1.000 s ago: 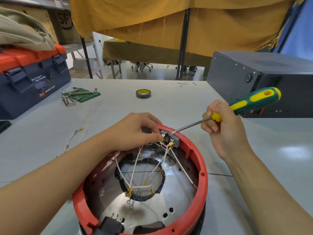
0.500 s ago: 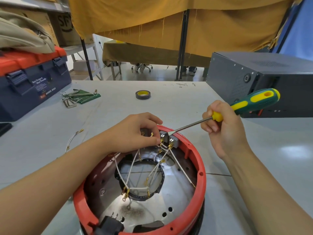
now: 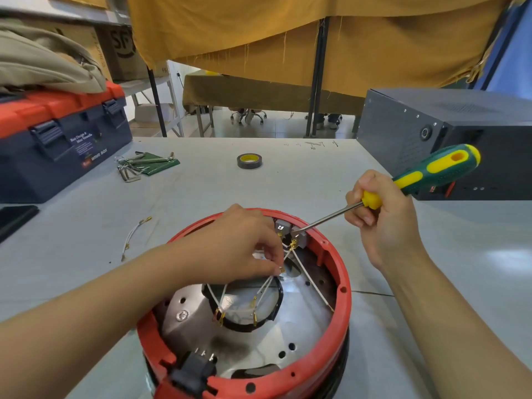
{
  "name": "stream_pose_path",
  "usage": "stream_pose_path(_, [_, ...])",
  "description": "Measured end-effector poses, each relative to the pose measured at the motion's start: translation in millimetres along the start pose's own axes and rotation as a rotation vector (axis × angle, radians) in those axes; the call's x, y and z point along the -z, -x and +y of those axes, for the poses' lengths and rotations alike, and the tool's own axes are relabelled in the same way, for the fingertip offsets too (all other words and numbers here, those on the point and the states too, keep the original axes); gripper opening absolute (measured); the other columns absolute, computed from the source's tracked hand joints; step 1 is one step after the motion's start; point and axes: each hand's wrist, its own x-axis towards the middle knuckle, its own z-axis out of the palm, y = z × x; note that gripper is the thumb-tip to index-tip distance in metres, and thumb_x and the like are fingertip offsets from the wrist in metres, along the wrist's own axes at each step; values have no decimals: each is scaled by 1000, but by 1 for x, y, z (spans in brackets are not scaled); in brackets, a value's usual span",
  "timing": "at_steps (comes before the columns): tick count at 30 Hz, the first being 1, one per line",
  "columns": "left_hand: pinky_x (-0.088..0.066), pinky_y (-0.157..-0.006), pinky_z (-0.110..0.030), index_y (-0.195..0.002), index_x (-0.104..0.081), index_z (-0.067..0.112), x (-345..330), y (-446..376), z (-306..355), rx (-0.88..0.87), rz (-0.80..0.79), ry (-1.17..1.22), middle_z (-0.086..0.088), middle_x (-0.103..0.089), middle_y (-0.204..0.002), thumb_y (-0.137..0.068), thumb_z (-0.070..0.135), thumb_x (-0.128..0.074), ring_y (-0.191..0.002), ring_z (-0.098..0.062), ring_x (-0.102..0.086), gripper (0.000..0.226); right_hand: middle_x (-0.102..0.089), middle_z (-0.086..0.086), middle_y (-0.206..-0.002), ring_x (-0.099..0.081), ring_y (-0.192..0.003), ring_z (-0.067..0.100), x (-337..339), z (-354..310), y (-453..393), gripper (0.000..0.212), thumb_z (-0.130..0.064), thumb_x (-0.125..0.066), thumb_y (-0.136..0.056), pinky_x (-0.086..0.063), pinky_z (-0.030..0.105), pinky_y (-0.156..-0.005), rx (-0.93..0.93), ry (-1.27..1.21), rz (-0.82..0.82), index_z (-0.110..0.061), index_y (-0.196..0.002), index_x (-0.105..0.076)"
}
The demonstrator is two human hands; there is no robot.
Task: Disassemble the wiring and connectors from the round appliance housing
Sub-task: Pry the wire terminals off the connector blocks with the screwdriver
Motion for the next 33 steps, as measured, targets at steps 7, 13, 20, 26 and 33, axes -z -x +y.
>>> stream_pose_path(7, [-20,-89,-26,-79,-59,34,-19,-2,6,66,15,-93,17,-52,-75,-85,41,-59,-83,2,-42,9,-38,-9,-42,-23,-36,8,1,1,0,21,-14,-47,-71,-27,15,-41,14,9,-2,-11,-51,-43])
stream_pose_path(13, [-22,-95,-31,-82,-63,26,-19,-2,5,112,-36,-29,15,-52,-74,-86,35,-59,-84,0,-42,11,-39,-1,-50,-24,-37,8,1,1,1,24,-14,-49,-70,-28,17,-41,21,20,7,-14,-46,-47])
stream_pose_path(20, [-23,-92,-27,-84,-58,34,-13,-2,6,113,-91,13,20,-55,-76,-87,34,-61,-83,6,-45,4,-33,-5,-43,-24,-37,9,0,1,1,25,-14,-49,-70,-28,16,-41,31,34,-1,-14,-46,-46])
stream_pose_path(26, [-22,-93,-28,-94,-61,35,-14,-3,8,120,-105,-9,18,-55,-77,-91,26,-56,-83,5,-42,10,-33,-4,-44,-23,-37,9,0,1,2,24,-13,-49,-71,-29,17,-40,37,37,-9,-12,-47,-46])
stream_pose_path(33, [-22,-93,-27,-87,-59,33,-12,-3,8,117,-122,24,18,-51,-73,-90,22,-57,-83,5,-42,12,-38,-5,-46,-25,-37,9,1,0,1,30,-19,-54,-78,-29,18,-40,65,76,-17,-9,-50,-46])
